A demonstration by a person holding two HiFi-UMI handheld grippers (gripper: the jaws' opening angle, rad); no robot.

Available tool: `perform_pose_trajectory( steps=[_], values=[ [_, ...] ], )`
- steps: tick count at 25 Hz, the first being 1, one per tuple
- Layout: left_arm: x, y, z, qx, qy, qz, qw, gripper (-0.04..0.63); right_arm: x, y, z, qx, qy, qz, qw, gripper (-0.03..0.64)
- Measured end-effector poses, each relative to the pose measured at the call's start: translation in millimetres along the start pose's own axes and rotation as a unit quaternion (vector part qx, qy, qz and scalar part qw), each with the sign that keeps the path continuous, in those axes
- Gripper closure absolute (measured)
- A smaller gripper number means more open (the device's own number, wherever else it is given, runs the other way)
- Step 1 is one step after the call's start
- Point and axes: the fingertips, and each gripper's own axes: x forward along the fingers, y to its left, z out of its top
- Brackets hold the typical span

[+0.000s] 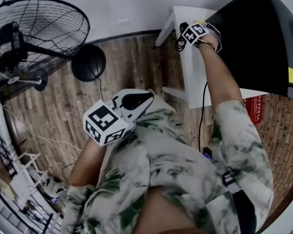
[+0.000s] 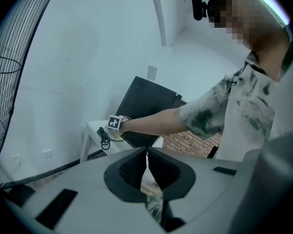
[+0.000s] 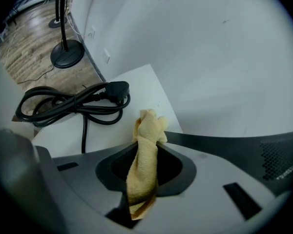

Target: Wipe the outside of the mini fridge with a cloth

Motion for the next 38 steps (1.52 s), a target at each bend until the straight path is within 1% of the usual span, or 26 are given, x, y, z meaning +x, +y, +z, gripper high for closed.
perform_pose_trajectory(
  steps=[4,7,9,12,15,18,20,25,28,30,32,36,38],
  values=[
    [7.9,-2.0,1.0,0.0,0.006,-0.005,1.0,0.568,1.4,7.4,1.7,0.025,-0.024,0.013,0.999,0.518],
    [5.6,-3.4,-0.4,0.001,0.01,-0.007,0.9999,0.568,-8.0,12.4,2.5,0.076,-0.05,0.031,0.995,0.518],
    [1.4,-5.5,-1.7,0.002,0.011,-0.009,0.9999,0.568,-17.0,15.6,2.3,0.114,-0.072,0.041,0.99,0.518],
    [-4.7,-9.6,-3.9,0.006,0.011,-0.014,0.9998,0.568,-34.3,15.9,-5.2,0.159,-0.095,0.04,0.982,0.518],
    [-12.7,-14.7,-9.5,0.013,0.013,-0.021,0.9996,0.568,-57.7,16.7,-16.6,0.21,-0.122,0.038,0.969,0.518],
    [-21.5,-21.7,-17.6,0.02,0.016,-0.029,0.9992,0.568,-88.8,23.2,-27.8,0.259,-0.157,0.043,0.952,0.518],
    [-25.9,-29.5,-21.8,0.027,0.018,-0.038,0.9987,0.568,-108.8,33.7,-37.2,0.287,-0.188,0.054,0.938,0.518],
    [-38.7,-45.2,-30.1,0.043,0.022,-0.059,0.9971,0.568,-167.8,78.1,-79.8,0.348,-0.25,0.094,0.899,0.518],
    [-44.4,-55.5,-39.5,0.059,0.03,-0.067,0.9956,0.568,-209.1,111.7,-113.6,0.384,-0.272,0.117,0.875,0.518],
    [-44.0,-65.9,-46.1,0.074,0.037,-0.077,0.9936,0.568,-239.9,131.4,-135.4,0.41,-0.286,0.13,0.856,0.518],
    [-41.0,-79.3,-53.3,0.083,0.045,-0.094,0.9911,0.568,-269.5,150.7,-152.9,0.427,-0.3,0.142,0.841,0.518],
    [-29.0,-104.4,-69.5,0.104,0.071,-0.135,0.9828,0.568,-316.8,181.1,-179.0,0.453,-0.319,0.154,0.818,0.518],
    [-23.1,-115.9,-74.9,0.114,0.082,-0.147,0.9791,0.568,-334.9,196.4,-188.9,0.458,-0.329,0.16,0.81,0.518]
  ],
)
